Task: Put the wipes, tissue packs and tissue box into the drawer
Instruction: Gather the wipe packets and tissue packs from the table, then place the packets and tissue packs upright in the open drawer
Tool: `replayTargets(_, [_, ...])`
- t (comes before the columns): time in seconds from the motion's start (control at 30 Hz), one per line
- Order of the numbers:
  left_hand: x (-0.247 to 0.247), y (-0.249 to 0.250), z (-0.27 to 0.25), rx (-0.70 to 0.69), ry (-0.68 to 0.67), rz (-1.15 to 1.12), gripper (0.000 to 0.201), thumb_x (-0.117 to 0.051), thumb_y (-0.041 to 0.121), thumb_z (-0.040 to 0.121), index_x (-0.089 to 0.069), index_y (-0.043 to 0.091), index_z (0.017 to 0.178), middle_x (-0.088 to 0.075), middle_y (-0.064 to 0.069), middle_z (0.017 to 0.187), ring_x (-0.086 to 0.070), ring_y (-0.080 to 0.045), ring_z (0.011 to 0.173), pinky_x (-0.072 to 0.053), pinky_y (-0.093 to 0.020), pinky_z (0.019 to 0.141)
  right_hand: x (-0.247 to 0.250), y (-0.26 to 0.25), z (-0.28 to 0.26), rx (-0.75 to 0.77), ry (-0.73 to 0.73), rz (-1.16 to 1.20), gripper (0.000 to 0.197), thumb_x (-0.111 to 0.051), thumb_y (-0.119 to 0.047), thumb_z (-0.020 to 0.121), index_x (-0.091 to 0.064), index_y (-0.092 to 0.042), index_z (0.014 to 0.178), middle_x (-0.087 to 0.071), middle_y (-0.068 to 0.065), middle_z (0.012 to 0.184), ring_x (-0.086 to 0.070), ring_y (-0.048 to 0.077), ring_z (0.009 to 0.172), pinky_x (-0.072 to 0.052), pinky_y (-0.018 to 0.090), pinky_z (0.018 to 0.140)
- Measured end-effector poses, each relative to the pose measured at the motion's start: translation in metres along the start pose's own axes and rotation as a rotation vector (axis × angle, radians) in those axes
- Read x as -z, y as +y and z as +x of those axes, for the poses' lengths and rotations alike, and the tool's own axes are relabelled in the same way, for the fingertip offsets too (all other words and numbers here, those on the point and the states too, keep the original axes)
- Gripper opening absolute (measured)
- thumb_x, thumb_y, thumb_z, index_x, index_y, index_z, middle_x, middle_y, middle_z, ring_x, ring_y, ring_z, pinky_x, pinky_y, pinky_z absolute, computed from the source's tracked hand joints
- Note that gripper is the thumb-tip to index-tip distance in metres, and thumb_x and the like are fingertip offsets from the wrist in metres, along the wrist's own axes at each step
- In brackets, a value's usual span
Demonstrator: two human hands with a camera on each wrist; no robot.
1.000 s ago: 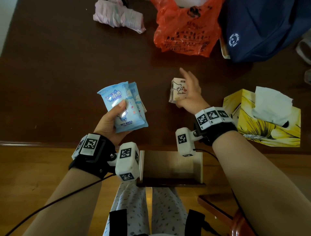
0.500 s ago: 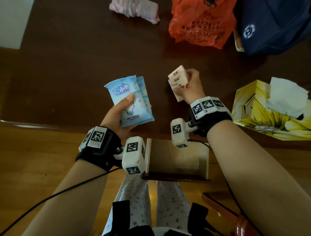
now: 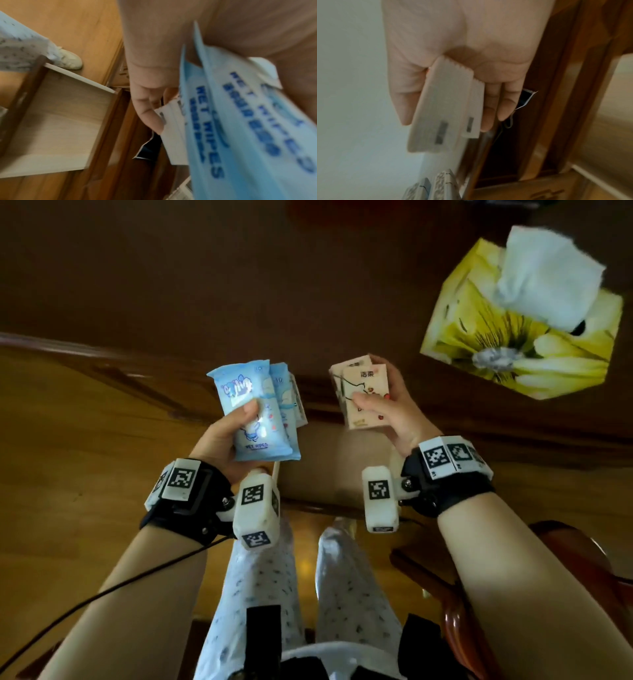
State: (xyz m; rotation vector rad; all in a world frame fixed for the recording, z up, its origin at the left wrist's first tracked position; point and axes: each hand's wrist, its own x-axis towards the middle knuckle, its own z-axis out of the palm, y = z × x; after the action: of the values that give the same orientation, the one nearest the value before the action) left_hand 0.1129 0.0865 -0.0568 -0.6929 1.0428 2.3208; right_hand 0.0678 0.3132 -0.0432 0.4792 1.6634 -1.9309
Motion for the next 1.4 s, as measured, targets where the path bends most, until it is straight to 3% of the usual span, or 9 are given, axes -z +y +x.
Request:
replayTargets(0.23, [0.005,-0.101,0.013,0.201,-0.005,0.104,0.084,-0.089,0.037,0.025,-0.062,0.015,0.102,-0.077,-0.003,0.082,-0.073,-0.018,0.075,-0.057,-0.032,0.064,0.058,0.085,-0.014,-0.246,-0.145,-0.196,0.067,-0.065,-0.01,0.08,-0.036,-0.035,0.135,-0.062,-0.005,0.109,-0.061,0.016,0.101,-0.05,0.036,0.09])
replayTargets(0.4, [0.057,-0.145,0.082,0.311,-0.041,0.351,0.085,-0.089,0.041,0.017,-0.065,0.014,0.093,-0.077,-0.002,0.074,-0.073,-0.016,0.065,-0.056,-0.028,0.056,0.076,0.172,0.041,-0.279,-0.132,-0.378,0.021,-0.059,-0.032,0.085,-0.046,-0.045,0.095,-0.065,-0.004,0.102,-0.062,0.016,0.097,-0.044,0.047,0.101])
replayTargets(0.47, [0.082,-0.163,0.12,0.315,-0.035,0.471,0.081,-0.089,0.039,0.011,-0.066,0.015,0.086,-0.076,0.0,0.068,-0.072,-0.015,0.061,-0.056,-0.026,0.053,0.086,0.211,0.07,-0.287,-0.117,-0.408,0.019,-0.056,-0.029,0.088,-0.043,-0.042,0.092,-0.063,-0.005,0.095,-0.059,0.014,0.088,-0.047,0.041,0.089])
replayTargets(0.57, [0.116,-0.191,0.176,0.386,-0.066,0.574,0.055,-0.09,0.022,0.027,-0.072,0.018,0.078,-0.076,0.0,0.069,-0.072,-0.019,0.067,-0.058,-0.028,0.058,0.1,0.269,0.117,-0.301,-0.093,-0.422,0.012,-0.058,-0.032,0.086,-0.051,-0.035,0.095,-0.065,0.001,0.098,-0.059,0.021,0.093,-0.041,0.03,0.068])
replayTargets(0.7, [0.149,-0.229,0.24,0.438,-0.069,0.615,0.007,-0.067,0.017,0.073,-0.066,0.015,0.079,-0.074,0.002,0.061,-0.069,-0.011,0.053,-0.056,-0.025,0.056,0.116,0.339,0.18,-0.332,0.001,-0.396,0.033,-0.064,-0.046,0.075,-0.056,-0.027,0.101,-0.066,-0.002,0.092,-0.06,0.022,0.096,-0.04,0.029,0.07])
replayTargets(0.83, [0.173,-0.27,0.305,0.413,-0.051,0.565,0.015,-0.049,0.01,0.089,-0.06,0.012,0.079,-0.071,0.001,0.053,-0.067,-0.01,0.046,-0.054,-0.023,0.048,0.135,0.394,0.25,-0.3,0.053,-0.431,0.031,-0.065,-0.046,0.072,-0.061,-0.029,0.096,-0.068,-0.002,0.098,-0.06,0.027,0.109,-0.039,0.037,0.082])
replayTargets(1.03, [0.195,-0.319,0.374,0.337,-0.1,0.607,0.012,-0.051,0.012,0.088,-0.059,0.012,0.079,-0.069,0.001,0.049,-0.065,-0.011,0.042,-0.053,-0.022,0.047,0.152,0.438,0.313,-0.129,0.197,-0.431,0.039,-0.054,-0.021,0.09,-0.052,-0.011,0.127,-0.056,0.002,0.107,-0.054,0.012,0.085,-0.038,0.014,0.054])
replayTargets(1.2, [0.203,-0.337,0.377,0.268,-0.049,0.575,0.004,-0.059,0.013,0.083,-0.062,0.015,0.083,-0.073,0.0,0.061,-0.068,-0.014,0.058,-0.055,-0.033,0.072,0.158,0.458,0.312,-0.044,0.26,-0.335,0.043,-0.064,-0.022,0.081,-0.056,-0.017,0.123,-0.065,0.01,0.121,-0.063,0.025,0.103,-0.05,0.034,0.081])
replayTargets(1.4, [0.204,-0.325,0.376,0.127,0.054,0.556,0.016,-0.073,0.016,0.068,-0.065,0.015,0.082,-0.075,-0.001,0.064,-0.07,-0.016,0.061,-0.059,-0.034,0.063,0.182,0.462,0.306,0.064,0.536,-0.265,0.054,-0.066,-0.065,0.048,-0.058,-0.048,0.098,-0.051,0.009,0.131,-0.05,0.032,0.12,-0.046,0.05,0.096])
